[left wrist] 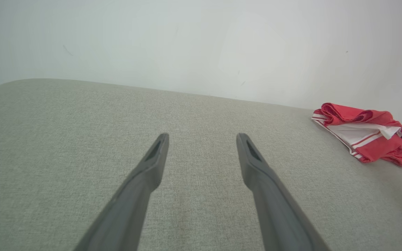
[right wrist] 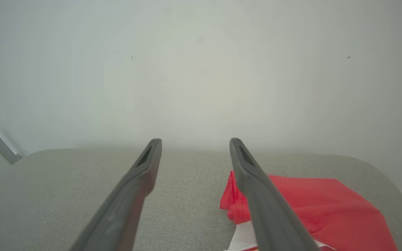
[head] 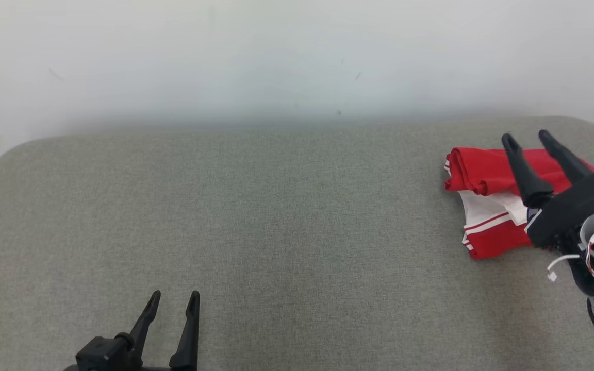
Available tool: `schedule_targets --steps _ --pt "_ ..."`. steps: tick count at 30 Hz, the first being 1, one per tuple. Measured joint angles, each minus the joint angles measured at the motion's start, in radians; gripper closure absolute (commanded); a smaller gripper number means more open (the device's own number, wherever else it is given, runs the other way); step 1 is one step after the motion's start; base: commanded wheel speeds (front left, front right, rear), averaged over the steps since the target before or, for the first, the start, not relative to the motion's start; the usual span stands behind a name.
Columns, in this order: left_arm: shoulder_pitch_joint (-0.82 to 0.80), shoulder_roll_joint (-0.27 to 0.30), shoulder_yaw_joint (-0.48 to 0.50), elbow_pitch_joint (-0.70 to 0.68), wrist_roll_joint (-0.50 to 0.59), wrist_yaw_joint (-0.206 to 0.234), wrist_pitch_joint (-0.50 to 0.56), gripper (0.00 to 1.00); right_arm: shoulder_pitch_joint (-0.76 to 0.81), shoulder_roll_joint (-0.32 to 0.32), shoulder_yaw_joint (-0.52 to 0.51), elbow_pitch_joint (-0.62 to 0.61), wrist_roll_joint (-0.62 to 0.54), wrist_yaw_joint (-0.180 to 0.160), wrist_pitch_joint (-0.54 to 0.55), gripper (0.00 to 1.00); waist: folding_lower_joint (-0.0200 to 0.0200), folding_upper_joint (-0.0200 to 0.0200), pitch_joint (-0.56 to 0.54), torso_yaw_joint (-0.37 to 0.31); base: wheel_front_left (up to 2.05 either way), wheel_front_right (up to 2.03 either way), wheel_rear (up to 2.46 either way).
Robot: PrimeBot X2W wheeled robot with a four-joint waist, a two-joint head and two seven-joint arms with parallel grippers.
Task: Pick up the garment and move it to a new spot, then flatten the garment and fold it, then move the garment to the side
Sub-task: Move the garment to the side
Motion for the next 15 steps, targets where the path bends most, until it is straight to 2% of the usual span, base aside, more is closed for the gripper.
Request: schedule_targets --steps 4,9,15 --pt "0.019 0.003 0.008 -0.005 0.000 0.002 0.000 0.00 0.065 0.009 -0.005 -0.053 0.008 -0.014 -0.035 0.00 0.0000 0.0001 -0.025 -0.004 0.00 0.00 0.00" --pt "0.044 0.005 0.028 -0.024 0.000 0.009 0.000 0.00 0.188 0.024 -0.023 -0.126 0.006 -0.063 -0.086 0.00 0.0001 0.0001 -0.047 -0.006 0.00 0.00 0.00" --pt "0.082 0.011 0.064 -0.036 0.000 0.011 0.000 0.00 0.313 0.036 -0.017 -0.192 -0.052 -0.095 -0.142 0.00 0.0001 0.0001 -0.058 -0.016 0.00 0.00 0.00"
